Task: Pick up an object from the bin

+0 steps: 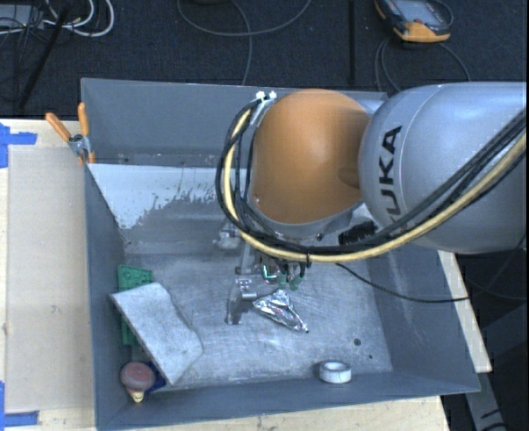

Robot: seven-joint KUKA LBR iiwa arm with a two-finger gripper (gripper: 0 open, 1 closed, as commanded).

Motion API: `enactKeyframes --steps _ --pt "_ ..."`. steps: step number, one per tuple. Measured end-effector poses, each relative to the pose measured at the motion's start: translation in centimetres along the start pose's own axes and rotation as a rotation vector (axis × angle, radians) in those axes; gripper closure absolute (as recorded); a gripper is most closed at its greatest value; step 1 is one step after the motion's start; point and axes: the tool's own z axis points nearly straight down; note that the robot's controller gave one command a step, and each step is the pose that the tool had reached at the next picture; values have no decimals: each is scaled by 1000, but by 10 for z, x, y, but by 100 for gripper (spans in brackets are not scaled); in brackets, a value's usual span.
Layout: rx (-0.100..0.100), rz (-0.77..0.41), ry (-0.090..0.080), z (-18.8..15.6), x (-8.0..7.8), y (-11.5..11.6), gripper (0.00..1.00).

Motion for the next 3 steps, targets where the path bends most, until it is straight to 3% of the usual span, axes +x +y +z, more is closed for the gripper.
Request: enactKeyframes --steps 1,2,3 --pt "1 -61 -2 59 1 -89 0" --pt "-2 -211 -2 79 53 -13 0" --pt "-1 -227 -15 158 -46 -101 0"
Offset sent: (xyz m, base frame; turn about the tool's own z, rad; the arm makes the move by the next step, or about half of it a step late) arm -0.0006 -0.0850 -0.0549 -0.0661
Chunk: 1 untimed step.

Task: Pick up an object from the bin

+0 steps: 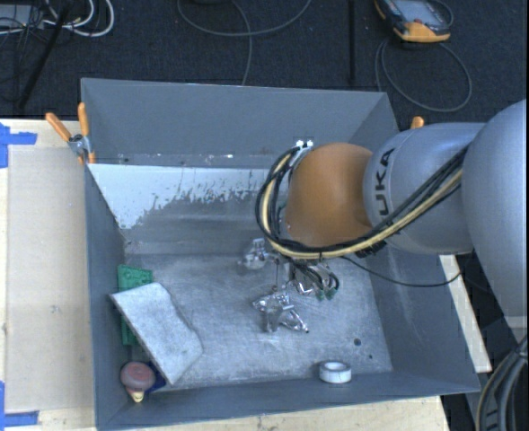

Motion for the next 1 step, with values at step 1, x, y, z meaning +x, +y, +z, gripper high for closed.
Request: enactKeyframes --steps 1 --pt "-1 -119 -6 -1 31 -33 0"
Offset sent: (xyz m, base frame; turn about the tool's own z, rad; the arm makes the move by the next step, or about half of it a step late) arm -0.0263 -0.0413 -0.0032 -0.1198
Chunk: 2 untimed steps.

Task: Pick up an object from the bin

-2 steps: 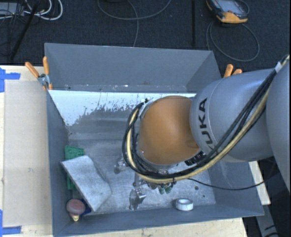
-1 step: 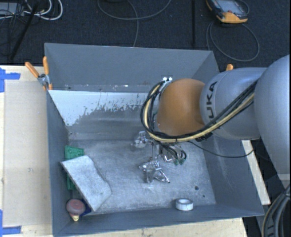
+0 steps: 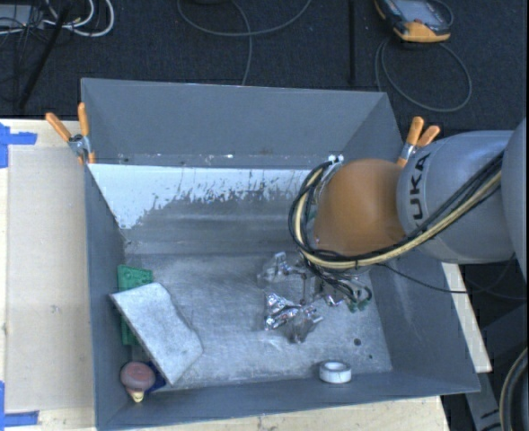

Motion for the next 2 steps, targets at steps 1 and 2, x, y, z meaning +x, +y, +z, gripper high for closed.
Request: enactKeyframes --steps 1,2 --pt "1 4 -2 -2 -1 -1 100" --pt "4 -28 3 -181 -22 -36 100"
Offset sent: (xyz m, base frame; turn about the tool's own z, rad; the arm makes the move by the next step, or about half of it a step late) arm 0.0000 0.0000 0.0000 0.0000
